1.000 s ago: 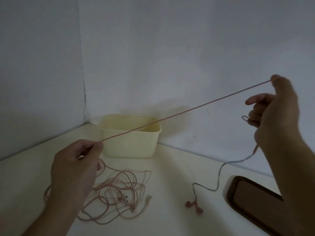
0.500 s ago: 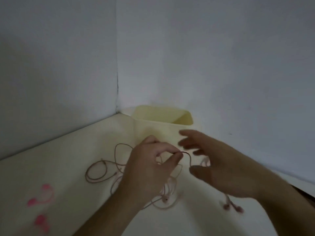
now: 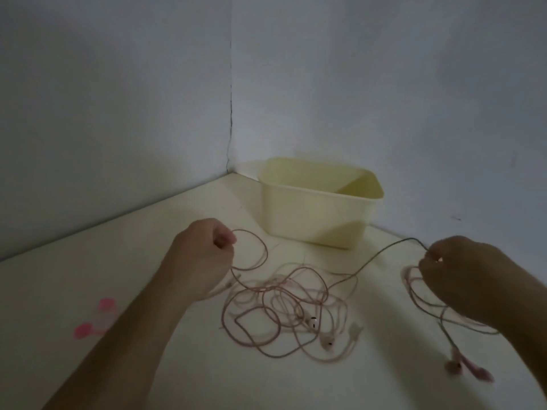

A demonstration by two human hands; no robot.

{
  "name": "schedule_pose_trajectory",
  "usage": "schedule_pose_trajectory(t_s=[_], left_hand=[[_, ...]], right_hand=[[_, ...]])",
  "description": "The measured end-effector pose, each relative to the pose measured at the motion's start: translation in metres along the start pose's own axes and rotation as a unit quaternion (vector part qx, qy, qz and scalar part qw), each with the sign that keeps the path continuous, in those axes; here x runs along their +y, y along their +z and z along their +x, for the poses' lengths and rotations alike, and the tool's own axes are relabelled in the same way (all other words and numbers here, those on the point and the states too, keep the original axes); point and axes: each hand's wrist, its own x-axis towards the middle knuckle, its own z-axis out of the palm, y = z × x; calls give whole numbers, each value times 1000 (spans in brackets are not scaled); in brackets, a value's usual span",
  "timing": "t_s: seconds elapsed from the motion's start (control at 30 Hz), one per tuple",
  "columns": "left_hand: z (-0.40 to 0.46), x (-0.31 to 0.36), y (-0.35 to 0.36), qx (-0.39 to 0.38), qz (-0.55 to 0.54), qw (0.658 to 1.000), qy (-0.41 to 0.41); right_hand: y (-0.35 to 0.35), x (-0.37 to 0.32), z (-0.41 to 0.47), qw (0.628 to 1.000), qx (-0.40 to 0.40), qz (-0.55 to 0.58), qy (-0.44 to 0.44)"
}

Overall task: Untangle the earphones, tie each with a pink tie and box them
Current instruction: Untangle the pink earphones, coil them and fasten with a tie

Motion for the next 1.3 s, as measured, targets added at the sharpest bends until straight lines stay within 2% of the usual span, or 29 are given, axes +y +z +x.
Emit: schedule_pose_trajectory(t_s=[0.1,0.2,0.27,0.37,0.57,0.73,0.8,0.9,1.0,1.07,1.13,1.23,1.3], left_hand=[[-6,-12,-3,-78,129,988,-31],[-13,-11,-11,-107,213,971,-36],[-16,-8,-18,-135,250,958,-41],[-20,-9,-23,-174,268,947,-44],[-21,-15,-13,-193,272,943,4],[-25,-18,-7,-162,321,931,55],[-22,-21,-10,-139,273,951,35],[-12,-24,-20,-55,155,986,11],[-7,-14,-23,4,-71,997,17],[-13,0,-24,-12,-224,973,48],[-25,14,-24,-59,-328,938,100],[-43,31,-17,-145,-396,889,180],[-51,38,-8,-188,-422,864,200]], right_hand=[[7,-9,-6,999,12,-33,-29],[8,-16,-13,997,58,11,-56],[8,-19,-16,994,62,35,-83],[12,-26,-24,986,66,69,-137],[19,-37,-39,970,68,112,-204],[24,-38,-44,961,80,126,-234],[25,-37,-44,958,82,124,-245],[25,-35,-45,957,80,118,-251],[26,-37,-48,953,87,129,-261],[27,-43,-54,946,82,147,-276],[28,-52,-61,935,66,183,-297],[35,-70,-74,903,13,298,-309],[41,-82,-79,877,-38,379,-292]])
